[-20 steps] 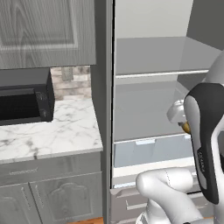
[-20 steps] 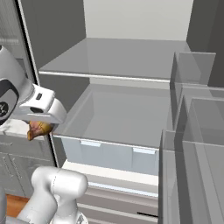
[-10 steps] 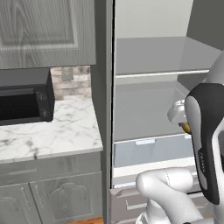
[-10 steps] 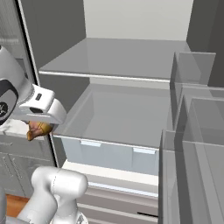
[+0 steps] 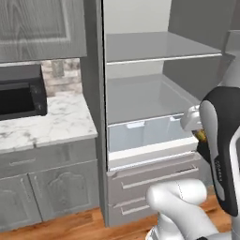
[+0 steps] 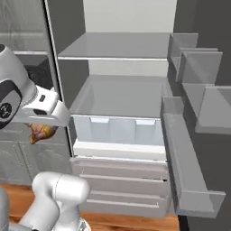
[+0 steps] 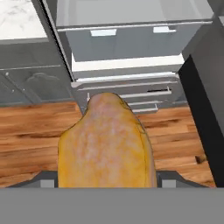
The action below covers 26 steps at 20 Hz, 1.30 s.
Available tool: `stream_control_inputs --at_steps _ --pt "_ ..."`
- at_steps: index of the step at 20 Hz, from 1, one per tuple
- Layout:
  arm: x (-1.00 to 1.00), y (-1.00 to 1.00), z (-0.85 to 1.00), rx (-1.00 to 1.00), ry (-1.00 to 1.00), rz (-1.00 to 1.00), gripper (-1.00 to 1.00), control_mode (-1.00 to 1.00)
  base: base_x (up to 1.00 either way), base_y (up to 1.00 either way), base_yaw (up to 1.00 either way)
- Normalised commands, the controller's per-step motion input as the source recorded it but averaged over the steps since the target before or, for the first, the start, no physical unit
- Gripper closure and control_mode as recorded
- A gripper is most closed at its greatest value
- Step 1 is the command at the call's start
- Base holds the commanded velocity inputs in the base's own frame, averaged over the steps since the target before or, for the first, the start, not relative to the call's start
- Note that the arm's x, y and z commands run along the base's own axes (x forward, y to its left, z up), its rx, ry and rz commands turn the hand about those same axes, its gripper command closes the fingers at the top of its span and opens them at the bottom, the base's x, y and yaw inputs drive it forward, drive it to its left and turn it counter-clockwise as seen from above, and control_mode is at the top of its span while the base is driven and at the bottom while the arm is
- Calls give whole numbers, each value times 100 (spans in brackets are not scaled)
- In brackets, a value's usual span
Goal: Gather the lime and eggplant from the fridge and place them on a tray on the dining counter. Then gather the chicken drumsticks from the fridge and place them on the other tray.
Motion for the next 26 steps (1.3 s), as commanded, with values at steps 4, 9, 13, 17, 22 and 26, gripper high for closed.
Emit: stream_control_inputs --at_steps 4,9,13,17,22,26 --pt "0 0 0 0 0 0 100 100 -79 47 -68" --pt "0 0 0 0 0 0 100 100 -37 35 -81" --pt "0 0 0 0 0 0 100 100 -44 3 -84" --pt "0 0 0 0 0 0 100 100 -51 0 -87" --pt "0 0 0 0 0 0 100 100 -54 0 -87" --pt "0 0 0 0 0 0 100 100 -56 0 -83"
